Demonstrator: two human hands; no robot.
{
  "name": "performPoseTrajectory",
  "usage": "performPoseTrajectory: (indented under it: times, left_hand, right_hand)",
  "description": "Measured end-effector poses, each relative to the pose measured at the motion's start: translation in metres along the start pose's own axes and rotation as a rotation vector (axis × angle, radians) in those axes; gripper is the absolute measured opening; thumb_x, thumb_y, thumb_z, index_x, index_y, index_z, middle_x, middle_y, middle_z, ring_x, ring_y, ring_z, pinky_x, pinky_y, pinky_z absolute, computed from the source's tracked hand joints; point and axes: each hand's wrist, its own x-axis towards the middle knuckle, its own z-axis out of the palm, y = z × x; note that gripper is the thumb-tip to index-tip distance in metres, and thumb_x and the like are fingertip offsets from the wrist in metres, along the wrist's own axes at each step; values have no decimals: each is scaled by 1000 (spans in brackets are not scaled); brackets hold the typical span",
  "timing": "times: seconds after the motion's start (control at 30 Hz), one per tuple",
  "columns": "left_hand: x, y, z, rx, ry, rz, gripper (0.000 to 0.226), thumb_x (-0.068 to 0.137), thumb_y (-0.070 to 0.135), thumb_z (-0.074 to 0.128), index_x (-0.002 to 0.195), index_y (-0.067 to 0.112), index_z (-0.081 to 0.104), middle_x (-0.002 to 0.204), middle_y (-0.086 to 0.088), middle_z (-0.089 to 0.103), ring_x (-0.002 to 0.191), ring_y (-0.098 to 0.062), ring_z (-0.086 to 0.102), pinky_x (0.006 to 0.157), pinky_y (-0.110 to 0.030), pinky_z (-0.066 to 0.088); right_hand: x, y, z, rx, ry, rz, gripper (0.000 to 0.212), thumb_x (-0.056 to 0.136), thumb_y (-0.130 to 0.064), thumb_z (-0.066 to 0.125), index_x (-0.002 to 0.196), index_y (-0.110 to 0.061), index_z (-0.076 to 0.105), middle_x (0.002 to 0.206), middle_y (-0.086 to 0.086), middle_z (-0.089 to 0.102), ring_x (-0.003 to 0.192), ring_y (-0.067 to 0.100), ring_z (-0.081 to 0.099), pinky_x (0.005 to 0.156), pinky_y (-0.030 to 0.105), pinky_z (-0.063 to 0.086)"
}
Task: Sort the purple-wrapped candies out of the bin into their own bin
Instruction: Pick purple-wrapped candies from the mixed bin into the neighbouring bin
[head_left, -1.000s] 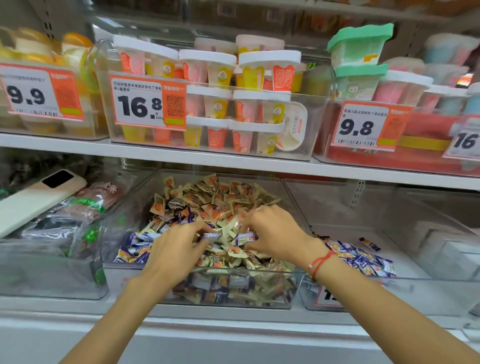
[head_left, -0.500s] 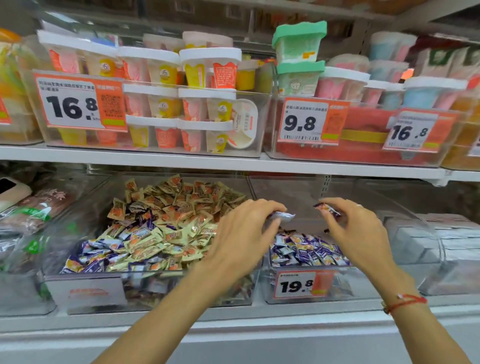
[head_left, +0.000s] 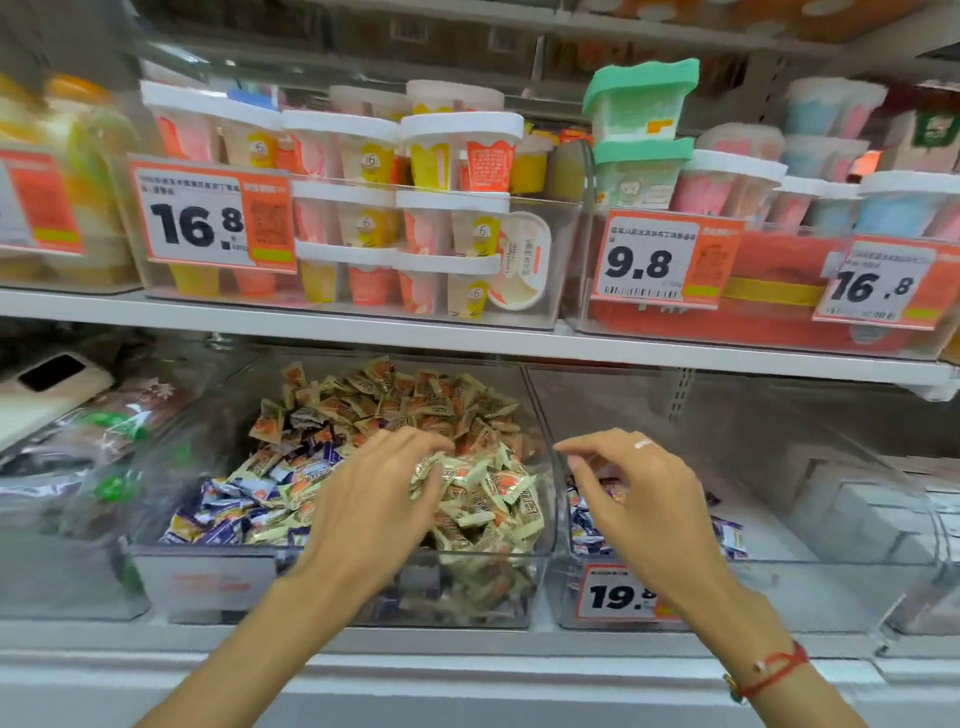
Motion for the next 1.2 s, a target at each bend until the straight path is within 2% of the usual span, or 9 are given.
performPoseTrajectory:
  times: [0.13,0.3,0.4,0.5,0.63,0.77,0.93,1.07,1.2]
  left_hand:
    - [-14,-75,-22,185,-162,-274,33,91,20,57,123,22,60,123,4,61,113,-19,53,81,-33,46]
    - [-7,-110,-27,59,-551,-406,42,96,42,49,134,26,52,138,0,53,121,-20,52,91,-30,43]
    - [3,-118,-31,51,-560,-423,33,85,56,59,109,34,66,118,4,61,98,-16,59,74,-29,44]
    - [10,-124,-37,24,-608,-472,17,77,55,68,87,42,65,118,5,62,95,-16,60,78,-33,49]
    - [12,-123,-46,176,-479,-531,21,79,38,72,98,40,65,125,6,61,106,-23,59,75,-30,43]
    - [9,-124,-47,150,-413,-527,23,85,30,63,106,36,65,120,6,64,80,-21,56,69,-29,42]
    - [10,-127,-27,76,-431,-364,38,98,27,45,136,26,50,127,-6,60,112,-28,56,84,-38,49]
    - [9,-126,-16,38,-607,-333,43,99,26,45,141,28,42,90,-8,68,85,-28,60,80,-36,49]
    - [12,-124,-23,45,-569,-343,37,91,27,62,127,30,57,126,5,61,115,-21,56,91,-34,47]
  right_hand:
    - [16,-49,42,7,-216,-130,19,91,-29,56,105,-32,69,96,-17,67,93,3,56,70,29,53]
    - [56,-72,100,-70,-533,-241,34,98,-19,49,130,-27,58,128,-5,60,119,17,50,86,35,49]
    - [80,-75,136,-119,-630,-312,35,100,-18,43,133,-23,56,132,1,59,119,22,54,87,35,49]
    - [95,-80,168,-242,-754,-357,43,99,-19,42,140,-30,46,144,7,47,122,26,53,83,34,47]
    - [99,-92,185,-495,-892,-478,68,91,-13,47,150,-37,22,159,-1,20,144,26,17,110,48,27]
    - [97,-88,179,-400,-717,-598,47,89,-4,51,132,-23,53,122,1,60,109,21,56,68,30,43]
    - [84,-69,136,-210,-573,-464,18,91,-27,63,107,-24,71,99,-8,71,88,7,61,58,9,29]
    - [61,-51,96,-158,-671,-242,20,89,-47,61,98,-30,67,87,-10,70,78,10,62,62,27,42]
    - [48,-45,81,-203,-730,-206,13,97,-31,52,110,-31,51,91,-6,68,66,11,54,63,34,47]
